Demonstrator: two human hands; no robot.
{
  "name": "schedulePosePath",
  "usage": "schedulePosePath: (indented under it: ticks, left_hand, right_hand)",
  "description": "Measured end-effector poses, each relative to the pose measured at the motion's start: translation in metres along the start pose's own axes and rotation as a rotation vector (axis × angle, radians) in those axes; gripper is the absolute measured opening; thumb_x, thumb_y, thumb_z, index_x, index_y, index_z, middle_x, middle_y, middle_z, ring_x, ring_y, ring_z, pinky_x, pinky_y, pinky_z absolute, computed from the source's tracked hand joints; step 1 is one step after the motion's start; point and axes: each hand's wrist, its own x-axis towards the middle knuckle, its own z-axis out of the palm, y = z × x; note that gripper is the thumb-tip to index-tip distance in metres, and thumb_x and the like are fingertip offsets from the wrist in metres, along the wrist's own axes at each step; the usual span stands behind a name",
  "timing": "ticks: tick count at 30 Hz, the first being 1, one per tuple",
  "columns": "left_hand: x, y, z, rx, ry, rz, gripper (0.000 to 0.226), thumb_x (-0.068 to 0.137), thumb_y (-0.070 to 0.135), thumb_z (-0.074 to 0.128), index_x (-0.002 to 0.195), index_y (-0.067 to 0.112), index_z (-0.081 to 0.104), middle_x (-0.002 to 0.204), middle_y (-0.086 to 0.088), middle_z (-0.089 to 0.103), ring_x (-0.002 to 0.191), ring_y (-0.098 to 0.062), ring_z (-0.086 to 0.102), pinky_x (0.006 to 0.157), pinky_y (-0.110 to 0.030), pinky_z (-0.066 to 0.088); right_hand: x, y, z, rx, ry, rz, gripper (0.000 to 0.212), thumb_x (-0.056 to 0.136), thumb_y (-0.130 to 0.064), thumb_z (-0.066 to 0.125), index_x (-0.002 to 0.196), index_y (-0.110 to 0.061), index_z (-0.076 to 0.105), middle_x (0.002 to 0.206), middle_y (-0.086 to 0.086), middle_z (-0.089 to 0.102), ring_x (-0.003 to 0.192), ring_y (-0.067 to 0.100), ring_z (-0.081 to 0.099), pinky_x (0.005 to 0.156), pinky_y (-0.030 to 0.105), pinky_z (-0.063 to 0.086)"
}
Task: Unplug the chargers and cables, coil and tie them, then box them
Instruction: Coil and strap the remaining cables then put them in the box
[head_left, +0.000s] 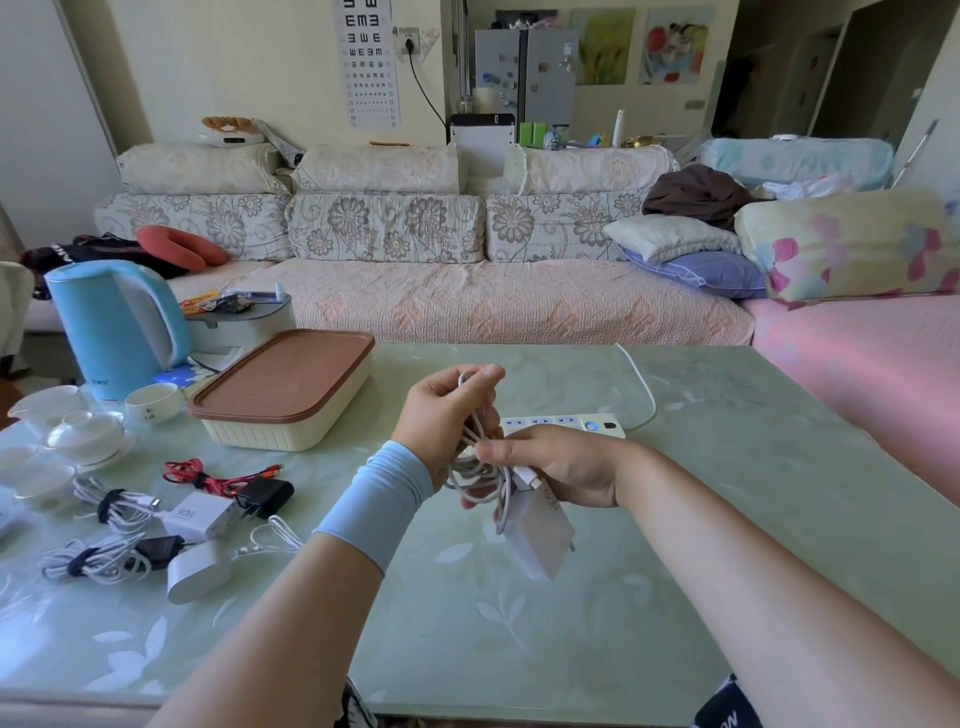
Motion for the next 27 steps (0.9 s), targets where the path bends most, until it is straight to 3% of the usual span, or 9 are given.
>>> schedulePosePath:
  ticks: [3,6,8,10,14,18,22,27]
  left_hand:
    - [-0.002,0.002,-0.009,0.066,-0.100,0.006,0.009,0.084,0.007,0.069,0.093,0.007,0.068,0.071,-0.018,0.064,0.066,-0.031,0.066,0.070,-0.041,0.057]
    - [0.001,0.000,-0.022,0.166,-0.214,0.003,0.028,0.079,0.005,0.073,0.107,0.006,0.064,0.094,-0.018,0.070,0.092,-0.034,0.070,0.081,-0.046,0.058]
    - [0.004,-0.005,-0.031,0.332,-0.289,-0.026,0.046,0.071,0.015,0.083,0.113,0.013,0.064,0.107,-0.012,0.071,0.102,-0.035,0.067,0.088,-0.050,0.055]
    - [0.005,-0.009,-0.035,0.462,-0.377,-0.096,0.057,0.066,0.020,0.087,0.118,0.019,0.062,0.109,-0.012,0.070,0.102,-0.037,0.067,0.086,-0.051,0.056]
    - [0.000,-0.006,-0.034,0.620,-0.580,-0.286,0.046,0.080,-0.001,0.073,0.120,0.011,0.053,0.103,-0.023,0.070,0.087,-0.036,0.071,0.072,-0.038,0.059]
    - [0.004,-0.006,-0.039,0.926,-0.535,-0.548,0.047,0.077,0.009,0.077,0.116,0.018,0.053,0.086,-0.014,0.075,0.084,-0.030,0.073,0.073,-0.037,0.059]
    - [0.009,-0.007,-0.046,0.938,-0.467,-0.485,0.018,0.075,0.015,0.076,0.090,0.008,0.070,0.082,-0.009,0.075,0.075,-0.024,0.070,0.073,-0.034,0.058]
    - [0.014,-0.016,-0.056,0.834,-0.387,-0.327,0.010,0.070,0.026,0.079,0.077,0.019,0.077,0.095,-0.005,0.076,0.092,-0.028,0.070,0.091,-0.038,0.055]
  right_hand:
    - [-0.004,-0.003,-0.003,-0.101,-0.022,0.000,0.042,0.093,-0.040,0.059,0.110,-0.003,0.070,0.113,0.011,0.073,0.104,0.017,0.068,0.089,0.025,0.050]
    - [-0.007,-0.004,-0.009,-0.252,0.062,-0.028,0.024,0.088,-0.035,0.071,0.094,-0.012,0.071,0.094,0.004,0.076,0.084,0.014,0.067,0.080,0.033,0.044]
    - [-0.008,-0.003,-0.012,-0.272,0.165,-0.045,0.015,0.090,-0.028,0.070,0.082,-0.017,0.065,0.076,0.000,0.071,0.066,0.009,0.061,0.069,0.028,0.042]
    - [-0.007,-0.002,-0.014,-0.319,0.225,-0.049,0.019,0.093,-0.029,0.067,0.079,-0.019,0.060,0.068,-0.005,0.066,0.058,0.005,0.055,0.059,0.020,0.039]
    - [-0.004,0.005,-0.018,-0.359,0.194,-0.001,0.018,0.098,-0.016,0.059,0.081,-0.016,0.055,0.065,-0.005,0.061,0.057,0.004,0.051,0.058,0.019,0.037]
    - [0.000,0.008,-0.022,-0.397,0.251,0.016,0.015,0.098,-0.010,0.055,0.083,-0.013,0.054,0.059,-0.004,0.058,0.055,0.007,0.047,0.060,0.022,0.036]
    - [0.003,0.011,-0.028,-0.442,0.333,-0.002,0.018,0.097,-0.007,0.054,0.081,-0.015,0.054,0.058,-0.002,0.055,0.057,0.012,0.047,0.065,0.029,0.038]
    - [0.005,0.018,-0.029,-0.542,0.449,0.068,0.019,0.095,-0.012,0.055,0.078,-0.020,0.053,0.059,-0.003,0.057,0.057,0.014,0.048,0.066,0.031,0.039]
